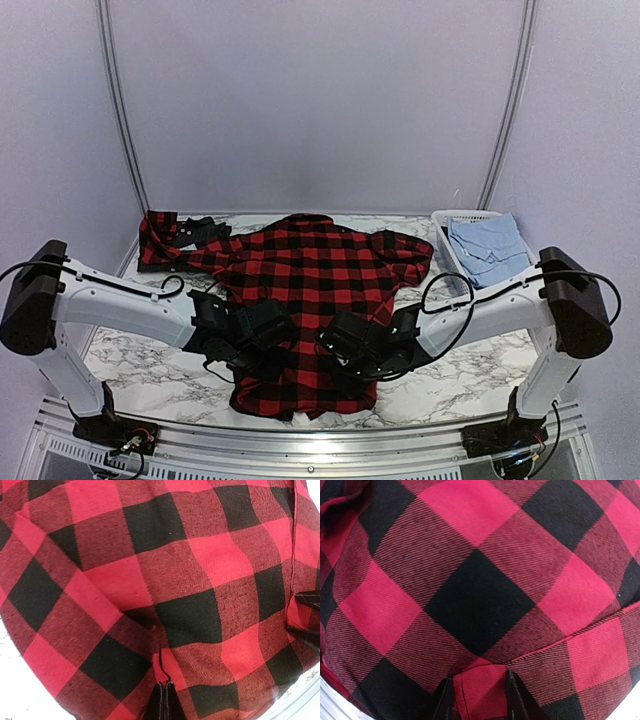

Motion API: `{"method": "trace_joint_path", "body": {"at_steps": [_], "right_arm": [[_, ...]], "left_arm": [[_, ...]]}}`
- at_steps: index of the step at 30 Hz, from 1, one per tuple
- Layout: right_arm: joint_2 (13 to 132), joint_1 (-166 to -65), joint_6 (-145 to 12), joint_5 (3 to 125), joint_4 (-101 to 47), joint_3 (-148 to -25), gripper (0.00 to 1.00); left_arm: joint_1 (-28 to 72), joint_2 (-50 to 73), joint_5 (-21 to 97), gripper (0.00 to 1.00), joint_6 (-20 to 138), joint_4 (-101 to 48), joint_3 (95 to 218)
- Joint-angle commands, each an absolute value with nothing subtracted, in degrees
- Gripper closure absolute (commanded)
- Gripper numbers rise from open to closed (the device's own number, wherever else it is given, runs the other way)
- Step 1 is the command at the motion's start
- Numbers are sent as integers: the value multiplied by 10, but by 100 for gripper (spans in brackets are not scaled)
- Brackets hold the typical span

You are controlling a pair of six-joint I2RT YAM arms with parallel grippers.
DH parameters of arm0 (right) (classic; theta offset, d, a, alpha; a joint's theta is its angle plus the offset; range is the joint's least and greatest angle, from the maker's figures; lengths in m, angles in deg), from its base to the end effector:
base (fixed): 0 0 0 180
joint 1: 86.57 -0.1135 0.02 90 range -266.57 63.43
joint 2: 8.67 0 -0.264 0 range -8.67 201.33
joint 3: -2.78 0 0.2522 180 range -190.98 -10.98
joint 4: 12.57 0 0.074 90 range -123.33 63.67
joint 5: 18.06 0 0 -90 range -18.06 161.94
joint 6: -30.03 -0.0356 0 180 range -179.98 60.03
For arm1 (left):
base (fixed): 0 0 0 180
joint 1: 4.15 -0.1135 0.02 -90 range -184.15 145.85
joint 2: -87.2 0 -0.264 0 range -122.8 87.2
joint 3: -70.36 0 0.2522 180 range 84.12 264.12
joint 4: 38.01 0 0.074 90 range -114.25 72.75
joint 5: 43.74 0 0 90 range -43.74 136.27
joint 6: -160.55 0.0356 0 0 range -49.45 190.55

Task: Fold and stack the long sleeve shirts
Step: Flatten out the crumpled shirt at the center of the board.

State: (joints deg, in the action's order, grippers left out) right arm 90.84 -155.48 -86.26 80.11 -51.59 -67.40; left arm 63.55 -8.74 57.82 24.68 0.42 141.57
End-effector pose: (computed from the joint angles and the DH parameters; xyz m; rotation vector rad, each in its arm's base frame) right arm 0.1212 0.3003 0.1488 -0.9719 2.5957 0.2579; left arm 0.1301 -0.2985 0.1734 0.4461 2.6566 -0.3883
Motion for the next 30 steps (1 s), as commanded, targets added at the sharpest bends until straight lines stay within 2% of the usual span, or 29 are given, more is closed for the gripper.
{"method": "trace_joint_path", "body": {"at_steps": [1,6,9,21,30], "right_arm": [[916,-1561,-874,817,-527,-689,71],[901,-1561,-888,834,-535,-690,90],[898,-1561,-892,841,-538,-691,98],[810,-1561,-957,927,-614,-672,100],[672,-1561,-1115,937,-716,-553,100]], "left_arm": [[631,-46,606,100,225,18,1389],[628,8,630,100,186,40,1345],[626,46,643,100,159,55,1316],[582,290,627,100,-57,163,1133],[569,471,573,100,-200,208,1021]]}}
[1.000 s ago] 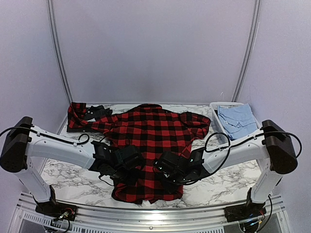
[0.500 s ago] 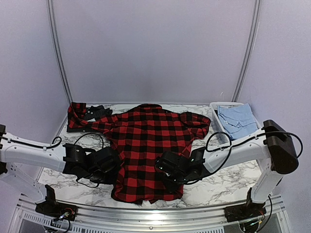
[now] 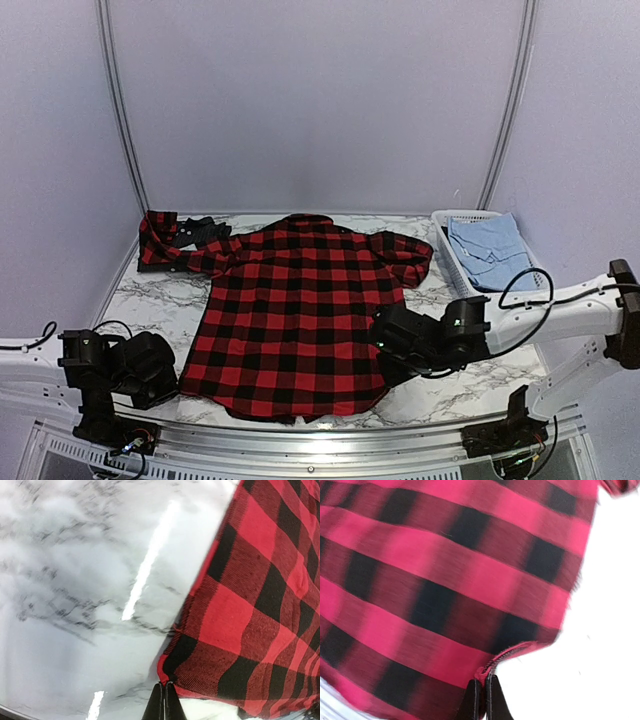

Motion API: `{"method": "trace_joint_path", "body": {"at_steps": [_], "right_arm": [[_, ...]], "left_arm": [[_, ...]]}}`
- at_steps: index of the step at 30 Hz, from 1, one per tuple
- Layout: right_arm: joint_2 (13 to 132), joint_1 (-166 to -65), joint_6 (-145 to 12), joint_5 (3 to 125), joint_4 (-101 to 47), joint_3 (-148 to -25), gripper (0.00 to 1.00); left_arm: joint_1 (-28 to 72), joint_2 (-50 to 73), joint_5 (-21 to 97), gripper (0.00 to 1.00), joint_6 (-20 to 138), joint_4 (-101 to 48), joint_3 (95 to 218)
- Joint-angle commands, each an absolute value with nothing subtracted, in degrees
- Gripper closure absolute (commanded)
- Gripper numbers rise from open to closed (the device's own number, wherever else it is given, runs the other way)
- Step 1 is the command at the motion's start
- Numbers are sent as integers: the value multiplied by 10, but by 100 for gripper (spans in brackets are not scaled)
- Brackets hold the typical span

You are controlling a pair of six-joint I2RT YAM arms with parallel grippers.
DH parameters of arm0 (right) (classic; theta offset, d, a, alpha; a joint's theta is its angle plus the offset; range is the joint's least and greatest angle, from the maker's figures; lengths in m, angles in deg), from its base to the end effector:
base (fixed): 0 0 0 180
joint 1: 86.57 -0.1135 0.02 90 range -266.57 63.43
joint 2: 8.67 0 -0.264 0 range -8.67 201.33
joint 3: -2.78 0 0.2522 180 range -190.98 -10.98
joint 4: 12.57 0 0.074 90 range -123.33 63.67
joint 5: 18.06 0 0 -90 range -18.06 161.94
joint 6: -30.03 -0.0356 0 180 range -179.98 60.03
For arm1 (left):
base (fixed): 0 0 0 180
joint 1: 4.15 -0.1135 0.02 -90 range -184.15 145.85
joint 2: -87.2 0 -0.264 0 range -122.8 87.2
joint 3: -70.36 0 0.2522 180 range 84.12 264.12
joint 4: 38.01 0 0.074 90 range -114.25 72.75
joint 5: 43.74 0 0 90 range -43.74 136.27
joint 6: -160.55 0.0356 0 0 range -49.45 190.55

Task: Fold and stack the long sleeve shirts
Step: Flatten out the crumpled shirt at the center of the board.

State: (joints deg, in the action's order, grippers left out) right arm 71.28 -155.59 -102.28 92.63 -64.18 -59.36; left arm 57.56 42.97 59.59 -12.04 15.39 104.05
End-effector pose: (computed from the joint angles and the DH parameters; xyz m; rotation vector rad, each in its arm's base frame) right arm 0.1019 0.2306 0.1959 -0.5251 2.5909 0.1241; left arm 0.0672 -0.1075 0.1539 -0.5694 2.6812 -0.5054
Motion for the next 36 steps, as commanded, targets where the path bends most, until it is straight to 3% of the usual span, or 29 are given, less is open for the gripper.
{"method": "trace_joint_path", "body": {"at_steps": [1,17,22,25,27,33,36], "right_arm": [[660,-1561,-1130,933,-727,-541,100],[560,-1593,-1168,808,-745,-455,100],[562,-1592,-1149,854,-767,-495,63],[574,-1586,-1137,895,-790,-533,35],[578,-1578,-1128,918,-798,-553,23],[550,-1537,-1098,980,-803,-597,4],[535,-1519,-1061,1019,-782,-620,2]], "left_arm": [[567,479,573,100,-204,217,1020],[547,461,571,100,-208,274,1047],[543,475,569,54,-187,277,1055],[533,507,583,36,-163,284,1073],[521,525,600,25,-146,300,1095],[497,501,672,2,-70,339,1184],[473,443,712,1,31,310,1246]]}}
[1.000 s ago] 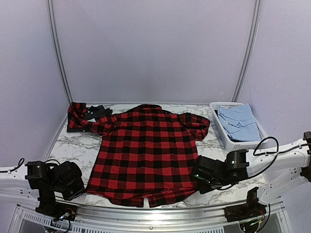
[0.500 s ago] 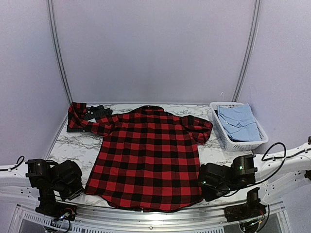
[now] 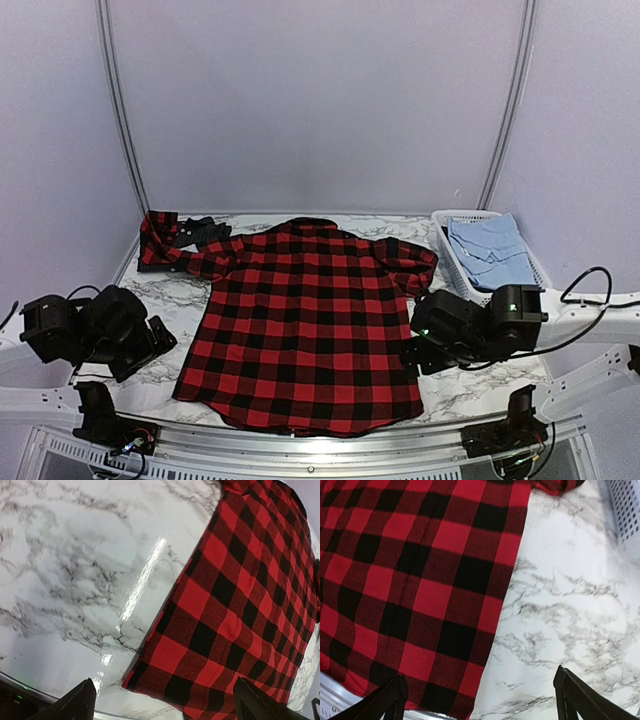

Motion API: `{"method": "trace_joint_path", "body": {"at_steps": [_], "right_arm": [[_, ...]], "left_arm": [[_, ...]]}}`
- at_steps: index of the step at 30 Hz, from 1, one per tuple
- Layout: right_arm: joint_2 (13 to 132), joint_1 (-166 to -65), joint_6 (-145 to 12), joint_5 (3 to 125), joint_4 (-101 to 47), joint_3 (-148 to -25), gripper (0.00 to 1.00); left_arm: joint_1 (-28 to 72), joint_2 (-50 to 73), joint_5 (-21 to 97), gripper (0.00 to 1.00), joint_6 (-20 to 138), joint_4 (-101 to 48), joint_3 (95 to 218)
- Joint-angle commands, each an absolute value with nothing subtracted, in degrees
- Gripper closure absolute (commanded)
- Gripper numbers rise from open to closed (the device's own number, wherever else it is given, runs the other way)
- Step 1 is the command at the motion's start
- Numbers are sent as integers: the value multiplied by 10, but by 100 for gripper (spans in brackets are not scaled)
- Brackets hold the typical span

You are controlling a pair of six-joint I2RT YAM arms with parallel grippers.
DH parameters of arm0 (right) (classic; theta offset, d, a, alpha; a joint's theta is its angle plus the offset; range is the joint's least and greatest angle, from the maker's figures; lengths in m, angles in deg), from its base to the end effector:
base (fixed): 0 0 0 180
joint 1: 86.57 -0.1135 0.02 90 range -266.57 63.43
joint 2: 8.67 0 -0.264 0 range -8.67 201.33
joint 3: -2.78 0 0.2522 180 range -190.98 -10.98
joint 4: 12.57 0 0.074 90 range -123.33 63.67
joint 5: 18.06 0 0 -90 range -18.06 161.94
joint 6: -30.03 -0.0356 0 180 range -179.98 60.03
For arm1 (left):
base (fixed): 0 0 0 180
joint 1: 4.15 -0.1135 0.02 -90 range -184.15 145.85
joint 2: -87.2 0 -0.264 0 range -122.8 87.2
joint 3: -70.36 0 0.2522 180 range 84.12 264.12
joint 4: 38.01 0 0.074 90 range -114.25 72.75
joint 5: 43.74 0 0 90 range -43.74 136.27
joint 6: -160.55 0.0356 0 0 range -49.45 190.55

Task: Fold and stack the long sleeve shirts
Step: Flatten out the crumpled shirt at the center of the board, then pick up the sleeve from the corner of the board.

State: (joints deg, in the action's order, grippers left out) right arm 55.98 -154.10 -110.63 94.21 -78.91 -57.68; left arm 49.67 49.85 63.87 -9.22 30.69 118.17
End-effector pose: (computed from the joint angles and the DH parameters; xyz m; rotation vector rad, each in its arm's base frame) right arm 0.0867 0.1742 0.2328 -0.2985 2.6195 0.1215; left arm 0.0766 -0.0864 0.2277 -0.6951 2.5068 -0.5209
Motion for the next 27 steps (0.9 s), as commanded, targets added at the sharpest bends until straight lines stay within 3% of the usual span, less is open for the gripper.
{"method": "trace_joint_path", "body": {"at_steps": [1,10,20,27], "right_arm": [[532,-1515,-1048,1039,-770,-628,2],[528,-1475,-914,1072,-595,-655,1],[588,-1371,-857,954,-438,-637,2],[617,-1342,-838,903,-387,-647,1]], "left_arm": [[460,420,718,1,84,296,1272],[323,213,671,1,342,148,1430],[143,101,570,1,417,-46,1487],[51,-39,516,1,424,-99,1559]]}}
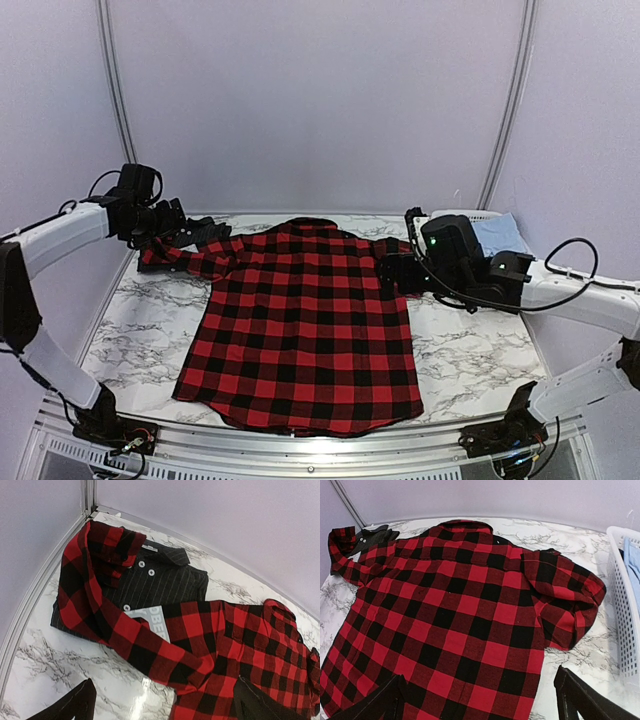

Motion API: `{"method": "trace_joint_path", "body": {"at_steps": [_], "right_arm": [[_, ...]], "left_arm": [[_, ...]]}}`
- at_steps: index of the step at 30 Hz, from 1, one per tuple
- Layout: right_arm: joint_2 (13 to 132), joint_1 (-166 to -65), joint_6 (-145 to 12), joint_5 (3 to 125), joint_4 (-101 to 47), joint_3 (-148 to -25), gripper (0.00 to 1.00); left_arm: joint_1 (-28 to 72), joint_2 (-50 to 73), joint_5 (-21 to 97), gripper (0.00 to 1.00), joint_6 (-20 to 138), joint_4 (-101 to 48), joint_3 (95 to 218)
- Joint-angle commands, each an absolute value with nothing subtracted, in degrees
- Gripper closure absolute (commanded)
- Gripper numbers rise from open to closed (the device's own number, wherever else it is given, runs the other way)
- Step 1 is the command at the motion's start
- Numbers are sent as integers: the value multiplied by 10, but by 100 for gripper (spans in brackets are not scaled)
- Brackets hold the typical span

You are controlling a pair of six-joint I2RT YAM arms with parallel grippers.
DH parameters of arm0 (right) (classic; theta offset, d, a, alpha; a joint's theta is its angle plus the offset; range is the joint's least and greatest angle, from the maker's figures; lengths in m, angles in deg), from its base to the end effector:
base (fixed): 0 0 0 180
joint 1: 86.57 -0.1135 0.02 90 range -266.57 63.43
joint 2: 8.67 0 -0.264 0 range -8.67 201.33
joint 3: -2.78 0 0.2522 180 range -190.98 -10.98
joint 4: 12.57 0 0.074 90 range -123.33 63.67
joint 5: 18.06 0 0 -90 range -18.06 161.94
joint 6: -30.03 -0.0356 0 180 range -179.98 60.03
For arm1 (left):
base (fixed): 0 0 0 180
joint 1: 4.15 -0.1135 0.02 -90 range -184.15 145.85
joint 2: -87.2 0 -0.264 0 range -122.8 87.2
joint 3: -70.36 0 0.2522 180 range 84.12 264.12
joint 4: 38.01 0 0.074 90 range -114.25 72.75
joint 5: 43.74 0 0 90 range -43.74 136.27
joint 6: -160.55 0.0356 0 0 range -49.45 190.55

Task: Fold and stack the long sleeve shirts
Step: Pick up the sleeve from the corner of the board.

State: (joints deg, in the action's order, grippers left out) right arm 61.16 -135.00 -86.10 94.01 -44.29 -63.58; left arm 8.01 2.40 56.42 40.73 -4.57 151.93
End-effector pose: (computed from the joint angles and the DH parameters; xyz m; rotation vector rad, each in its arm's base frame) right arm 0.1879 0.1917 0.2844 -0.2018 2.1440 0.3404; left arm 0.3291 -0.0645 0.2971 -0.4358 2.1639 -0.2137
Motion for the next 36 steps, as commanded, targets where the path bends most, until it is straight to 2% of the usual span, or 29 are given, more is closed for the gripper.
{"method": "trace_joint_path", "body": {"at_steps": [1,7,16,18,21,24,36], "right_arm": [[618,-1340,-835,901,-386,-648,2],[621,-1337,-832,883,-378,-651,1],[600,-1337,-852,869,-378,-623,2],[600,-1336,-854,867,-379,-620,2],[602,-1336,-856,857,-387,-624,2],[600,-1336,-857,851,-393,-625,2],[575,-1337,-876,838,-378,-589,2]], "left_arm": [[42,-60,512,1,421,-100,1572],[9,-151,499,4,399,-101,1634],[-9,-149,645,7,388,-90,1665],[-17,-159,680,9,384,-75,1691],[-22,-193,667,16,380,-60,1734],[-21,-230,672,18,362,-21,1781],[-17,-267,773,27,211,-10,1767]]}}
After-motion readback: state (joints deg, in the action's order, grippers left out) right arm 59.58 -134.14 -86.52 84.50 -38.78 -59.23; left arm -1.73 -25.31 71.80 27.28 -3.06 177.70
